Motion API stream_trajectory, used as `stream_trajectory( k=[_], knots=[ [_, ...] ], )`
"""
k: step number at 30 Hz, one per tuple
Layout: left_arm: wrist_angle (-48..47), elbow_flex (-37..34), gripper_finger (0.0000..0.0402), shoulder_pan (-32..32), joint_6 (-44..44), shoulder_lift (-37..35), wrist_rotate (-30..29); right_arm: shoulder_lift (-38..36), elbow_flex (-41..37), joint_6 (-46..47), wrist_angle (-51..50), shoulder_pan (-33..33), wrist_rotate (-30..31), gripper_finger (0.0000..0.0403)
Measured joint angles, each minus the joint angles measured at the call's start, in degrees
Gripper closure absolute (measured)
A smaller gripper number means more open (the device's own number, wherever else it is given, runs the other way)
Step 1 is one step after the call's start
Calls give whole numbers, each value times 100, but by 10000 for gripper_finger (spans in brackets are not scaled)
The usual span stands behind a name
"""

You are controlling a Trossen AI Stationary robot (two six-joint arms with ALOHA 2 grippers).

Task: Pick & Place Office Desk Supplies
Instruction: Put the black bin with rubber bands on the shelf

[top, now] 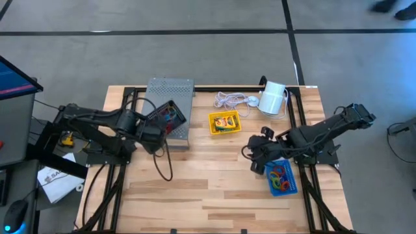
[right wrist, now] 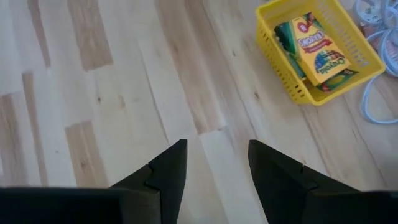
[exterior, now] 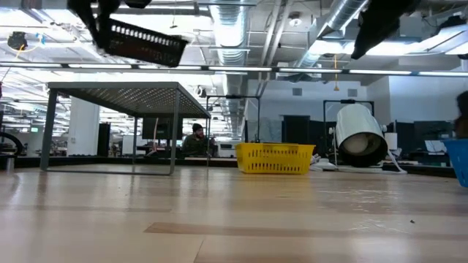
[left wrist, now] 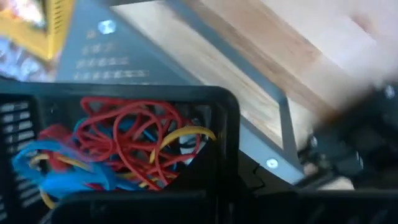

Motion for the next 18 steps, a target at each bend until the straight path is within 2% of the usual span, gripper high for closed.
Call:
stream_trajectory(
  k=[9, 13, 18],
  knots=[
    [-69, -4, 401, 271, 1272, -54, 431, 0, 0, 4, 745, -288, 0, 235],
    [6, -3, 401, 596, 1449, -149, 421, 11, 0, 4, 1164, -312, 0, 235],
    [422, -4, 401, 1285, 2225, -510, 349, 13, 0, 4, 1585, -307, -2, 235]
  ],
)
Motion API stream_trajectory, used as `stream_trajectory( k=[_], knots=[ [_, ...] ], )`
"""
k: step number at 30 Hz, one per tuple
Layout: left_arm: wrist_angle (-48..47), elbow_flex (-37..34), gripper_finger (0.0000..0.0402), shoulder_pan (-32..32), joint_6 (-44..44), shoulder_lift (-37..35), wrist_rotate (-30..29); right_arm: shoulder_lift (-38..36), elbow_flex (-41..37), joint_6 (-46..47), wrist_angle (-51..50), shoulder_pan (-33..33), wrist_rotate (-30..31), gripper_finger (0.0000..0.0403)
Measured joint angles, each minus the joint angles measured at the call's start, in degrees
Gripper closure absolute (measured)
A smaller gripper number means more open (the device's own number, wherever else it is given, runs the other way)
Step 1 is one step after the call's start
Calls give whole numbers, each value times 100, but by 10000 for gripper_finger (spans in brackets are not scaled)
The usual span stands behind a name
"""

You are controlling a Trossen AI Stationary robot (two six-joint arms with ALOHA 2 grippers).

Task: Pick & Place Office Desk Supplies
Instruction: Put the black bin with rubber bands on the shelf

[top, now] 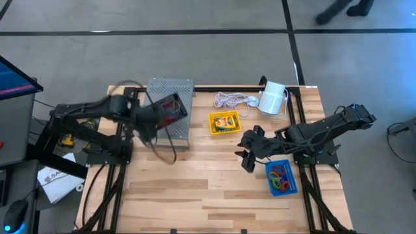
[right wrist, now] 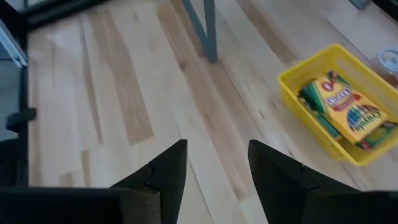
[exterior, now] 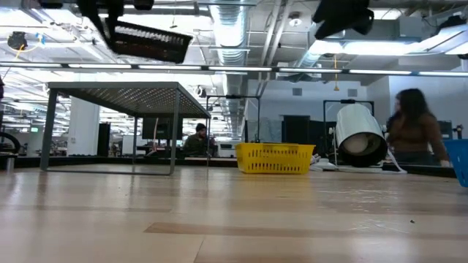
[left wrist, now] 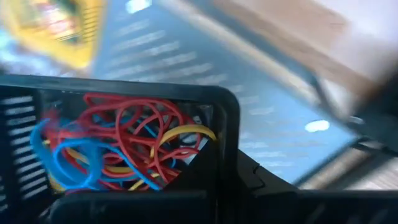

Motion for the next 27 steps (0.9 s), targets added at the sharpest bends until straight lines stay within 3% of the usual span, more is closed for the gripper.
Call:
stream_trajectory(
  k=[4, 9, 27],
  knots=[
    [1000, 0, 401, 1062, 68, -321, 487, 0, 2, 2, 418, 0, 2, 235],
    [1595, 6, 401, 2069, -842, -407, 918, 0, 2, -3, 761, 51, 0, 235],
    [1185, 50, 401, 2193, -5462, 677, 379, -8, 2, 145, 731, -267, -217, 235]
  ],
)
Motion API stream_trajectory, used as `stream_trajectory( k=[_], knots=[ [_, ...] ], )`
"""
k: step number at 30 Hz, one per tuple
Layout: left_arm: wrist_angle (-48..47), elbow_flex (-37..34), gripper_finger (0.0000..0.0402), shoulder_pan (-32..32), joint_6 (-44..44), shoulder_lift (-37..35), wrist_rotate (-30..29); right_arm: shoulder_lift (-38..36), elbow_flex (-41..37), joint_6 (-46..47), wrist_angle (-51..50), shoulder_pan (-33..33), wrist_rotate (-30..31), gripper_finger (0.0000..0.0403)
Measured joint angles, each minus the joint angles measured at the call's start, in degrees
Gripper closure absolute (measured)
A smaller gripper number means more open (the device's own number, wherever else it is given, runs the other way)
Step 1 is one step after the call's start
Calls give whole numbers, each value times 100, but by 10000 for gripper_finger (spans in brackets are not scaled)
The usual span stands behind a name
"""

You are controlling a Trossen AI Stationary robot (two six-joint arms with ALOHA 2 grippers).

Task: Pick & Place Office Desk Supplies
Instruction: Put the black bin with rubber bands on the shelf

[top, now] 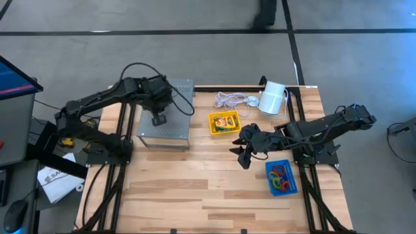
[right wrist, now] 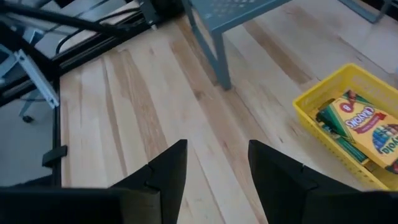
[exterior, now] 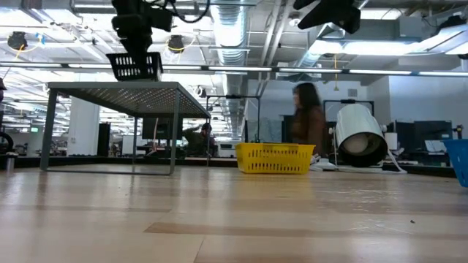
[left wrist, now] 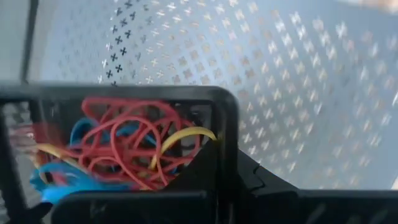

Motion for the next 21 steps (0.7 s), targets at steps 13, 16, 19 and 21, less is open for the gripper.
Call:
stream_trajectory(
  k=[13, 16, 19, 21],
  knots=[
    [93, 1867, 401, 287, -3511, 1138, 852, -72, 0, -1166, -86, -624, -280, 235],
    [-296, 2403, 401, 394, -4044, 1588, 773, -95, 0, -1445, -164, -798, -277, 235],
    [-472, 2733, 401, 426, -4385, 1979, 525, -90, -1, -1503, -222, -877, -284, 235],
    [-452, 2880, 401, 419, -4417, 2240, 430, -90, 0, -1504, -339, -891, -297, 235]
  ],
)
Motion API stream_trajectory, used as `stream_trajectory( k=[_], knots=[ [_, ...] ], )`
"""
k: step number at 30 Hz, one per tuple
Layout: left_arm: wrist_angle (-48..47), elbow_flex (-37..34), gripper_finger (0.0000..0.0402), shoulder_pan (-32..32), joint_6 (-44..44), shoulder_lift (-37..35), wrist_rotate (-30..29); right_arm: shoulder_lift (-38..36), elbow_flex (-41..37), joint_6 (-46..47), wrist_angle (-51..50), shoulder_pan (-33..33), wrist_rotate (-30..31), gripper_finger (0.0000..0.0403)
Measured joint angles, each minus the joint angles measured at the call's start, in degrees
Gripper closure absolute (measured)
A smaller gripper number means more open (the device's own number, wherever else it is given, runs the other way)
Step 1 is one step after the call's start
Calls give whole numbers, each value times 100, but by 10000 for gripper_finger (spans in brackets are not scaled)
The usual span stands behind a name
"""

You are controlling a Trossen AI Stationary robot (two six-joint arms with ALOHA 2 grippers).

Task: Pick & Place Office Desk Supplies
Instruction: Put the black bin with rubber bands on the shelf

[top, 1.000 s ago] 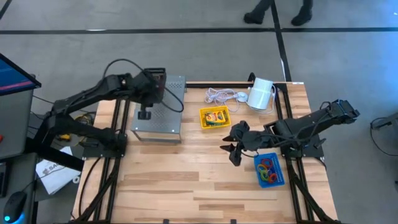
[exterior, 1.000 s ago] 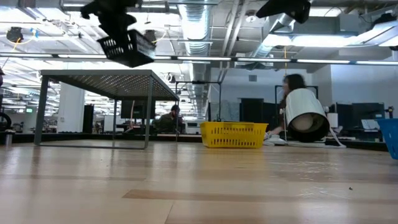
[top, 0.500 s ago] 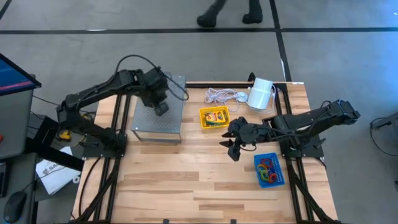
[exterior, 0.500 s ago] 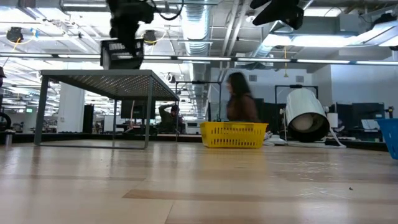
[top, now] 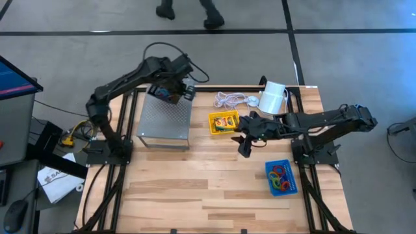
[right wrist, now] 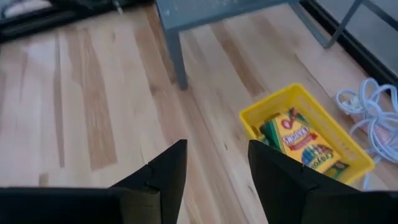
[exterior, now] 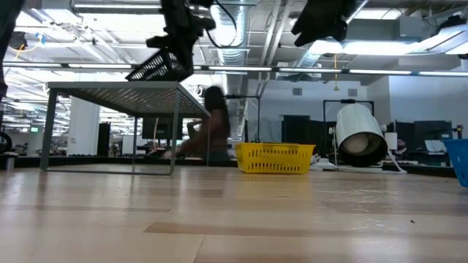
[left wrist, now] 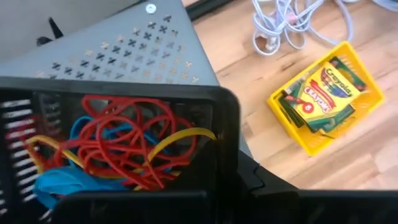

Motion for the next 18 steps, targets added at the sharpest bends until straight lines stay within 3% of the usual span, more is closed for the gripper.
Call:
stream_trajectory(
  k=[7, 18],
  knots=[
    [-37, 316, 401, 337, -357, 564, -140, 0, 0, 92, -391, 67, -114, 235],
    [-76, 335, 401, 723, -1026, 797, -287, 0, 0, -280, -621, 81, -101, 235]
  ],
)
